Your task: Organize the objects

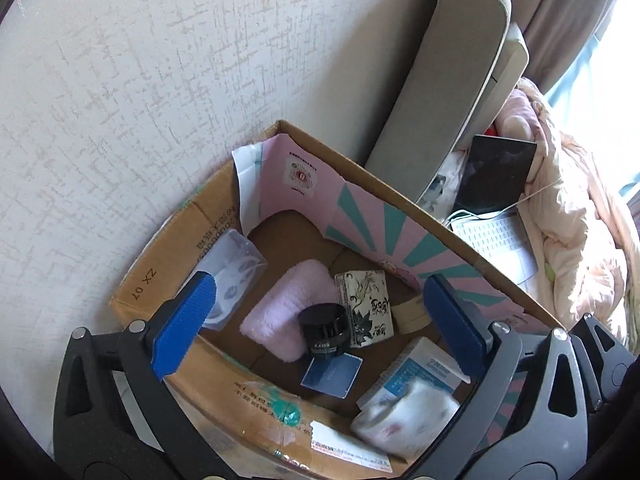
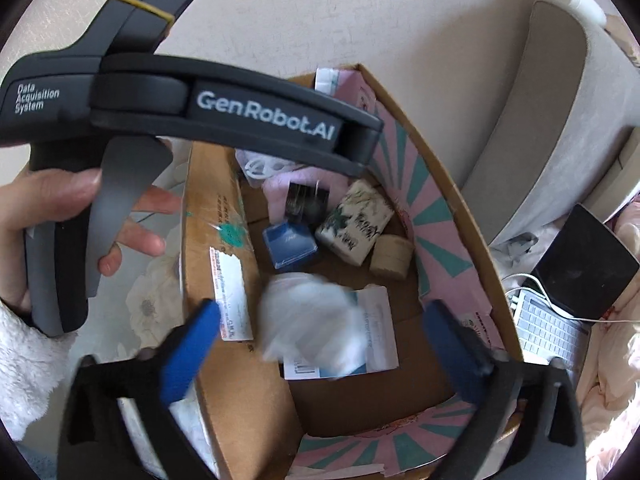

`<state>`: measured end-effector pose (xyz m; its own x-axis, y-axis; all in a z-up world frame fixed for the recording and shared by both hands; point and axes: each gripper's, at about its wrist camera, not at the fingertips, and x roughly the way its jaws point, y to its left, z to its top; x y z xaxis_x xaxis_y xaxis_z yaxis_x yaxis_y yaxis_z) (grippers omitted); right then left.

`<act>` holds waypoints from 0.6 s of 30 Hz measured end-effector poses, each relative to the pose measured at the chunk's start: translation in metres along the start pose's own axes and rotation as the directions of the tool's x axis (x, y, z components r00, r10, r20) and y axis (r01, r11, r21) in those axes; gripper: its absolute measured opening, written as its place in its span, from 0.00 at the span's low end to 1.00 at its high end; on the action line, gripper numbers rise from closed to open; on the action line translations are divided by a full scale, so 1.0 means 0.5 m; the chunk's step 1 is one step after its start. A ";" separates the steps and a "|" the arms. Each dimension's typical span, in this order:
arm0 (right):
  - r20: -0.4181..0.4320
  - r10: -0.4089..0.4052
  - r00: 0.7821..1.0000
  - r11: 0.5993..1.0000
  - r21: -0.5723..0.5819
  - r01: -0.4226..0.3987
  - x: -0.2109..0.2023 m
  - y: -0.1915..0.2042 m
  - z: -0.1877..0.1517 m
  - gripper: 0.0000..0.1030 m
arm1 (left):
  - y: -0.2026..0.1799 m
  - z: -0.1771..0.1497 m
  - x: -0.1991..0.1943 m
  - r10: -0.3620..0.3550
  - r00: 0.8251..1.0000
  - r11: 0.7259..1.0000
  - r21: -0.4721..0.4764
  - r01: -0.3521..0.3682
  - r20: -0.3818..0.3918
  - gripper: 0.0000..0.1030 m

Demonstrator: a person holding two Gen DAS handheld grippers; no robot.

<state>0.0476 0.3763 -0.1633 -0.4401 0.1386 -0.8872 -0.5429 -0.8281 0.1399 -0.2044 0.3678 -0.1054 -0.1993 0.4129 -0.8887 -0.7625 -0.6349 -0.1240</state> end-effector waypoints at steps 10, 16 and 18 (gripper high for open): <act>-0.018 -0.006 1.000 1.000 0.006 0.006 0.002 -0.011 -0.008 0.99 | 0.014 -0.019 -0.035 0.024 1.000 0.999 -0.023 -0.024 0.001 1.00; 0.012 0.009 1.000 1.000 -0.022 -0.009 -0.032 0.007 0.010 0.99 | 0.050 -0.040 -0.140 0.081 0.996 0.992 -0.098 -0.078 0.031 1.00; 0.026 0.010 1.000 0.999 -0.042 -0.009 -0.055 0.026 0.022 0.99 | 0.068 -0.061 -0.189 0.120 0.992 0.981 -0.158 -0.110 0.050 1.00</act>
<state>0.0450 0.3677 -0.1323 -0.4643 0.1446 -0.8738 -0.5082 -0.8515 0.1292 -0.1929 0.2871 -0.0389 -0.3195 0.3660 -0.8741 -0.6290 -0.7718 -0.0933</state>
